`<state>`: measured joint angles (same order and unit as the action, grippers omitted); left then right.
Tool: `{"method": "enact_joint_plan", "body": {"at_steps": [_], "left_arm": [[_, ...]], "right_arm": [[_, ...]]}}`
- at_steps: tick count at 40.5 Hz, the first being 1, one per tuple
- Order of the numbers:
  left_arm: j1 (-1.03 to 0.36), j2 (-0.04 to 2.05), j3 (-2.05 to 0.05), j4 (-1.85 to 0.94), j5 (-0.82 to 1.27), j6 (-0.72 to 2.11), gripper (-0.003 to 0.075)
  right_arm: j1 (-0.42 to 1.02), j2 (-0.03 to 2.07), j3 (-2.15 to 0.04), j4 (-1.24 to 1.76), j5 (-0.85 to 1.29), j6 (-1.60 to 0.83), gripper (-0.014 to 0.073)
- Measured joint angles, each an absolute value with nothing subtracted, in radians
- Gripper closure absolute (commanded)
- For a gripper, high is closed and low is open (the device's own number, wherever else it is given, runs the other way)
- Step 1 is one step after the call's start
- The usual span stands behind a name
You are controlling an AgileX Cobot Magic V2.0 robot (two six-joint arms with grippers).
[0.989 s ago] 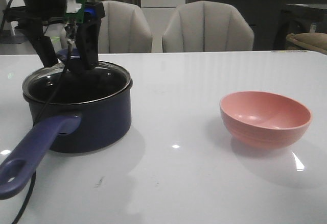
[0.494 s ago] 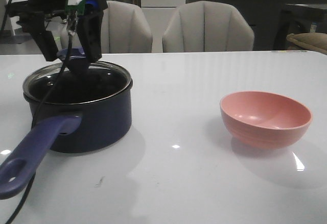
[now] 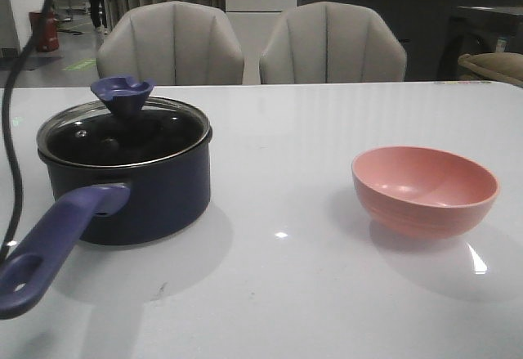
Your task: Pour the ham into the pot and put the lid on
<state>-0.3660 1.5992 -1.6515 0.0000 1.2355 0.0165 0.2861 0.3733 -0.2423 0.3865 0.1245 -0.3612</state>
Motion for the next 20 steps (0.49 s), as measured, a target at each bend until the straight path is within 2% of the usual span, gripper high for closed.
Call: {"method": "enact_joint_plan", "body": {"at_steps": [20], "left_arm": [[-0.366, 0.986, -1.062, 0.037, 0.898, 0.017, 0.019]], "right_arm": [[0.286, 0.373, -0.242, 0.387, 0.124, -0.361, 0.0445]]}}
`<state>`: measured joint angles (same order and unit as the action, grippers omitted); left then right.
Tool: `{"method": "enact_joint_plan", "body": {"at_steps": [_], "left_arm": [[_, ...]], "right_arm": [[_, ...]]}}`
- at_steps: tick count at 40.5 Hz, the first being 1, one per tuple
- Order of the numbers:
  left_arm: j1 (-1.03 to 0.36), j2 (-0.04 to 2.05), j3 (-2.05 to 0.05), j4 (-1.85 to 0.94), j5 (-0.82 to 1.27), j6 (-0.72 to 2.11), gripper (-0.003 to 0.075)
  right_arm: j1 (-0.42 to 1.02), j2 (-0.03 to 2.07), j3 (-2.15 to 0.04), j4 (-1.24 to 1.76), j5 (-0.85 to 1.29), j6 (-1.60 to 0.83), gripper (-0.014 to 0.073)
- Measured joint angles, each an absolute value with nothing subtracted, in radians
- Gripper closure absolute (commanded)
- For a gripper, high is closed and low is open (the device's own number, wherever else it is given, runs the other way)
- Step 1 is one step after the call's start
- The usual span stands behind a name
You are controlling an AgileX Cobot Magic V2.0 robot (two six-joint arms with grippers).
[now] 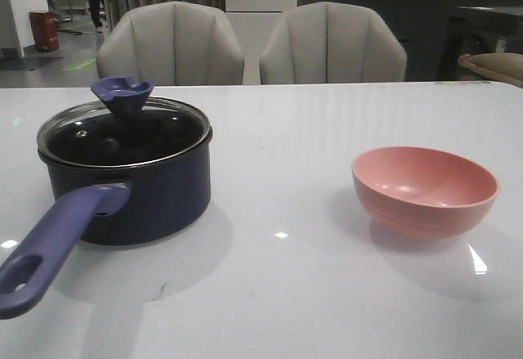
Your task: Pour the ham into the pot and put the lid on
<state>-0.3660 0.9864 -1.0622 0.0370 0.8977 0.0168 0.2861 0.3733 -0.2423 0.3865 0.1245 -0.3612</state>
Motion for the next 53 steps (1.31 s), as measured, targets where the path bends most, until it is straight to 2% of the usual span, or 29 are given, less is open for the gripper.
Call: {"method": "enact_joint_plan", "body": {"at_steps": [11, 14, 19, 26, 53], "left_arm": [[-0.366, 0.58, -0.707, 0.012, 0.654, 0.017, 0.0192], [-0.366, 0.464, -0.626, 0.01, 0.61, 0.017, 0.0218], [-0.366, 0.299, -0.5, 0.01, 0.579, 0.017, 0.0353], [-0.366, 0.141, -0.395, 0.0, 0.576, 0.017, 0.061], [-0.366, 0.087, -0.341, -0.009, 0.532, 0.017, 0.0607]], "right_arm": [[0.286, 0.373, -0.242, 0.387, 0.124, -0.363, 0.0445], [0.286, 0.373, -0.242, 0.387, 0.124, -0.363, 0.0445], [0.286, 0.373, -0.242, 0.387, 0.124, -0.363, 0.0445], [0.286, 0.373, -0.242, 0.387, 0.124, -0.363, 0.0445], [0.286, 0.373, -0.242, 0.387, 0.124, -0.363, 0.0445]]}}
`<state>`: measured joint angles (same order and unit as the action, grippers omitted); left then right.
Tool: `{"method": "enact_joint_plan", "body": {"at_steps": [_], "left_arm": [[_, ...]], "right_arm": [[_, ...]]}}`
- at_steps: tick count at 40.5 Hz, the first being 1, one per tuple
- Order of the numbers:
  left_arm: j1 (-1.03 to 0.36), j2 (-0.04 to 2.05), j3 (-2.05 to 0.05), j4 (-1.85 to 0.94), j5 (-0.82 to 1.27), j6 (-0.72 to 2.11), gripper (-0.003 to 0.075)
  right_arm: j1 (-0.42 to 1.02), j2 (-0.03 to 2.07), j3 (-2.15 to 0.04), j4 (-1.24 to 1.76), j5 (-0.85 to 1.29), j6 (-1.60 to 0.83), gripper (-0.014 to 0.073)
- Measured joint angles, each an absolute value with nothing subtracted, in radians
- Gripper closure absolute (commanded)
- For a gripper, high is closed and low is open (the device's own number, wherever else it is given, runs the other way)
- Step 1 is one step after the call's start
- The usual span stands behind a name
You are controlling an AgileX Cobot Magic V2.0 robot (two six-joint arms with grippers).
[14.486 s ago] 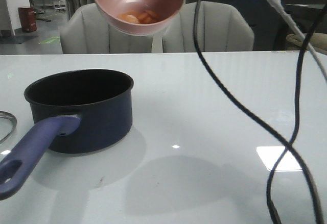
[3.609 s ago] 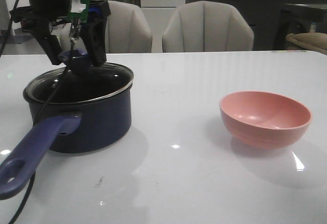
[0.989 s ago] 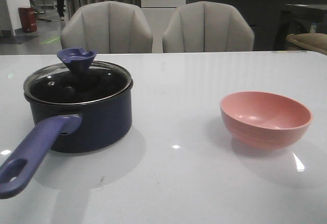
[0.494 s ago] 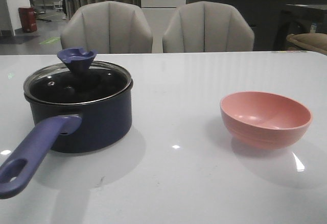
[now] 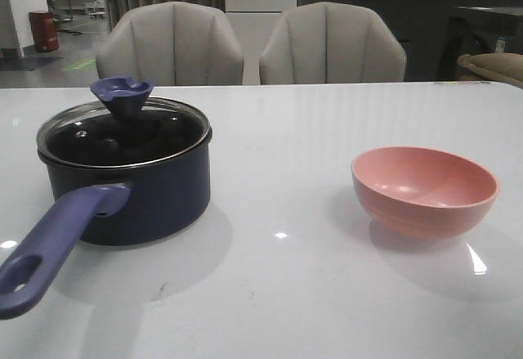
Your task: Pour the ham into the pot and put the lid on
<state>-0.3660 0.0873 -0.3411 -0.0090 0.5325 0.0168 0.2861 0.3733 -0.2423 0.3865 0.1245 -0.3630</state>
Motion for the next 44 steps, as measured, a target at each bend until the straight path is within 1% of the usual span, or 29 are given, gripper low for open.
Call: {"method": "enact_joint_plan", "body": {"at_steps": [5, 15, 20, 23, 44], "left_arm": [[-0.34, 0.081, -0.266, 0.01, 0.423, 0.017, 0.0607], [-0.143, -0.004, -0.066, 0.01, 0.182, 0.01, 0.0607], [-0.084, -0.004, 0.006, 0.012, 0.09, 0.0, 0.0607], [-0.07, -0.004, 0.004, 0.014, 0.038, -0.006, 0.0607], [-0.065, -0.004, 0.004, 0.018, 0.015, -0.008, 0.0607]], "right_arm": [[0.286, 0.373, -0.242, 0.387, 0.124, -0.363, 0.0445], [0.286, 0.373, -0.242, 0.387, 0.124, -0.363, 0.0445], [0.286, 0.373, -0.242, 0.387, 0.124, -0.363, 0.0445], [0.286, 0.373, -0.242, 0.387, 0.124, -0.363, 0.0445], [0.286, 0.373, -0.242, 0.387, 0.124, -0.363, 0.0445]]}}
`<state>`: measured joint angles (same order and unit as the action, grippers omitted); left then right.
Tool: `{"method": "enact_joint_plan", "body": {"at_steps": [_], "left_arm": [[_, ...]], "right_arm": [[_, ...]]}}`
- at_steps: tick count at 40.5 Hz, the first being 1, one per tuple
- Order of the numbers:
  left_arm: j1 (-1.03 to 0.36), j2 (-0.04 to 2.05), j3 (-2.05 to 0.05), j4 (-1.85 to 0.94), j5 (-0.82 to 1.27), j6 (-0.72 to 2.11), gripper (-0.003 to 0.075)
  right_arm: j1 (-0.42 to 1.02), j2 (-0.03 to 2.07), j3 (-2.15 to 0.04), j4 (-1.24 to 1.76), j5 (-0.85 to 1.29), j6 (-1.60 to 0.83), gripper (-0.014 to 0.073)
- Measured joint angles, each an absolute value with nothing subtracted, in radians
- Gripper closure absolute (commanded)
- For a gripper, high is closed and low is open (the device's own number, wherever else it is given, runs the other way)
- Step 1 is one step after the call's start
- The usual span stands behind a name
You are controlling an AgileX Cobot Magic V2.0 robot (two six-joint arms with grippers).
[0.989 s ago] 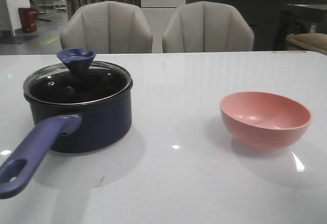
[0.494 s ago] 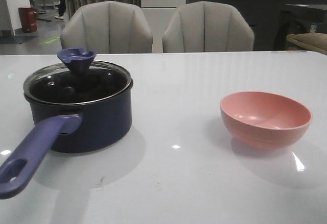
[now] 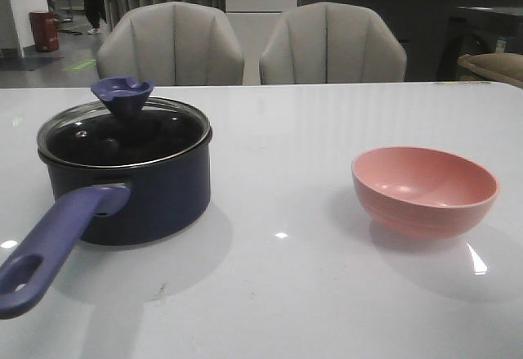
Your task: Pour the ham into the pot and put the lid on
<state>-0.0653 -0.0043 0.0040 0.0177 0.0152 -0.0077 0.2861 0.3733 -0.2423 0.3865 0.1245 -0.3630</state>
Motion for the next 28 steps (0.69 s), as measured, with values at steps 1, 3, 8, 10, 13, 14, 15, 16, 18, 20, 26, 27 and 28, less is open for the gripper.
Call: {"method": "enact_joint_plan", "body": {"at_steps": [1, 3, 8, 10, 13, 14, 15, 16, 18, 20, 26, 27, 28], "left_arm": [[-0.065, -0.004, 0.004, 0.018, 0.015, -0.008, 0.0607], [-0.065, -0.004, 0.004, 0.018, 0.015, -0.008, 0.0607], [-0.065, -0.004, 0.004, 0.018, 0.015, -0.008, 0.0607], [-0.065, -0.004, 0.004, 0.018, 0.015, -0.008, 0.0607], [-0.065, -0.004, 0.004, 0.018, 0.015, -0.008, 0.0607], [-0.065, -0.004, 0.004, 0.018, 0.015, -0.008, 0.0607], [-0.065, -0.004, 0.004, 0.018, 0.015, -0.008, 0.0607], [-0.065, -0.004, 0.004, 0.018, 0.015, -0.008, 0.0607], [-0.065, -0.004, 0.004, 0.018, 0.015, -0.008, 0.0607], [-0.065, -0.004, 0.004, 0.018, 0.015, -0.008, 0.0607], [-0.065, -0.004, 0.004, 0.018, 0.013, -0.008, 0.0607], [-0.065, -0.004, 0.004, 0.018, 0.013, -0.008, 0.0607], [-0.065, -0.004, 0.004, 0.018, 0.013, -0.008, 0.0607]], "right_arm": [[0.286, 0.373, -0.242, 0.387, 0.124, -0.363, 0.0445], [0.286, 0.373, -0.242, 0.387, 0.124, -0.363, 0.0445], [0.286, 0.373, -0.242, 0.387, 0.124, -0.363, 0.0445], [0.286, 0.373, -0.242, 0.387, 0.124, -0.363, 0.0445], [0.286, 0.373, -0.242, 0.387, 0.124, -0.363, 0.0445], [0.286, 0.373, -0.242, 0.387, 0.124, -0.363, 0.0445], [0.286, 0.373, -0.242, 0.387, 0.124, -0.363, 0.0445], [0.286, 0.373, -0.242, 0.387, 0.124, -0.363, 0.0445], [0.286, 0.373, -0.242, 0.387, 0.124, -0.363, 0.0445], [0.286, 0.373, -0.24, 0.387, 0.117, -0.363, 0.0445], [0.286, 0.345, -0.213, 0.363, 0.081, -0.358, 0.0445], [0.281, 0.338, -0.207, 0.353, 0.081, -0.35, 0.0445], [0.274, 0.329, -0.203, 0.336, 0.081, -0.341, 0.0445]]}}
